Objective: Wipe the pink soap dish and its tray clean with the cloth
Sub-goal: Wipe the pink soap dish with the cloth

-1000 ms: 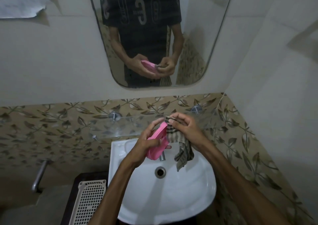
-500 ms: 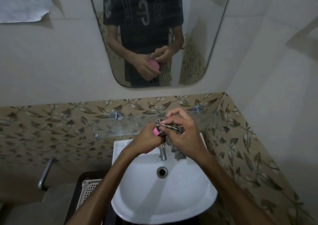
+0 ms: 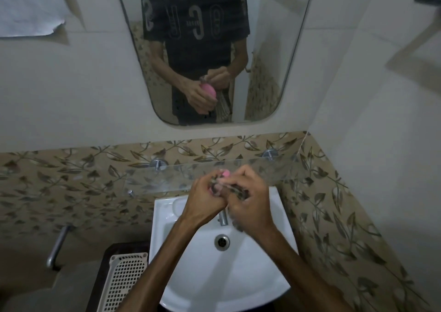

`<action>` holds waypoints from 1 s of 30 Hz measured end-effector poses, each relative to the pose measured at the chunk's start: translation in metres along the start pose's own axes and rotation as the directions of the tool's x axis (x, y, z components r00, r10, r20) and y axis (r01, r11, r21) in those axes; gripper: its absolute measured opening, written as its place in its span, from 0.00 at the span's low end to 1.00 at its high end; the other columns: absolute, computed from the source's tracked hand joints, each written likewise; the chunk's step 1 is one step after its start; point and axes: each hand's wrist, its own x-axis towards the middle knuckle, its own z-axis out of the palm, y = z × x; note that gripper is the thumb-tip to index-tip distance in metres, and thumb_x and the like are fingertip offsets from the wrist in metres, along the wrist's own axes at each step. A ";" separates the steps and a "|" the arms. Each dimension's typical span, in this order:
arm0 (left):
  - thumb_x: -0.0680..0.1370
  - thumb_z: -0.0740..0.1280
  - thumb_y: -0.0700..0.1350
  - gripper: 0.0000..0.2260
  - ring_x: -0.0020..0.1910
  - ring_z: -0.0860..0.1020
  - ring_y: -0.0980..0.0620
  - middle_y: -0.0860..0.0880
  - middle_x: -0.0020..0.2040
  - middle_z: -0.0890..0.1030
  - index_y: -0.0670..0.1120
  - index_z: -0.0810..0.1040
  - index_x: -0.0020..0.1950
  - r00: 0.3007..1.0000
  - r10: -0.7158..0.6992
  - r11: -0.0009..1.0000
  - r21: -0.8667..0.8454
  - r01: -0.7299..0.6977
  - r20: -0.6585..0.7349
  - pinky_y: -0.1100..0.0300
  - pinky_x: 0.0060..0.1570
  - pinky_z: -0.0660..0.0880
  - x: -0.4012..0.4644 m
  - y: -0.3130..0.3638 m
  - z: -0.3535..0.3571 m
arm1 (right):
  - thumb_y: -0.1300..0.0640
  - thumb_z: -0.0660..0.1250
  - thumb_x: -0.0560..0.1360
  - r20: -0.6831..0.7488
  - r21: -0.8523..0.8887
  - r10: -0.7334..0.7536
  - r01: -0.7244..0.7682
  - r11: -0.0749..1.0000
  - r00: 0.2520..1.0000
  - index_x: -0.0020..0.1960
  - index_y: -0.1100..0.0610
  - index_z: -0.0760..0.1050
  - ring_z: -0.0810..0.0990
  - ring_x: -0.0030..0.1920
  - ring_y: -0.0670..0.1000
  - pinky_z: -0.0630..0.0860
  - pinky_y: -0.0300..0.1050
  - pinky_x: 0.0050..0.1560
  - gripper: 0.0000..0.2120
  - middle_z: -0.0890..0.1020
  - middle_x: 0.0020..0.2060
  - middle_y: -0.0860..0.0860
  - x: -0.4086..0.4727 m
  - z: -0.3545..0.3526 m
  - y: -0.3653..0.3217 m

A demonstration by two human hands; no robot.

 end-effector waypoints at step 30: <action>0.72 0.72 0.47 0.25 0.57 0.73 0.45 0.49 0.58 0.70 0.49 0.69 0.66 0.937 0.247 0.948 0.263 -0.181 -0.247 0.41 0.52 0.78 -0.012 0.008 -0.005 | 0.57 0.72 0.77 0.385 0.726 0.446 -0.564 0.393 0.808 0.46 0.55 0.81 0.85 0.53 0.57 0.83 0.47 0.52 0.02 0.85 0.57 0.64 0.025 -0.009 0.013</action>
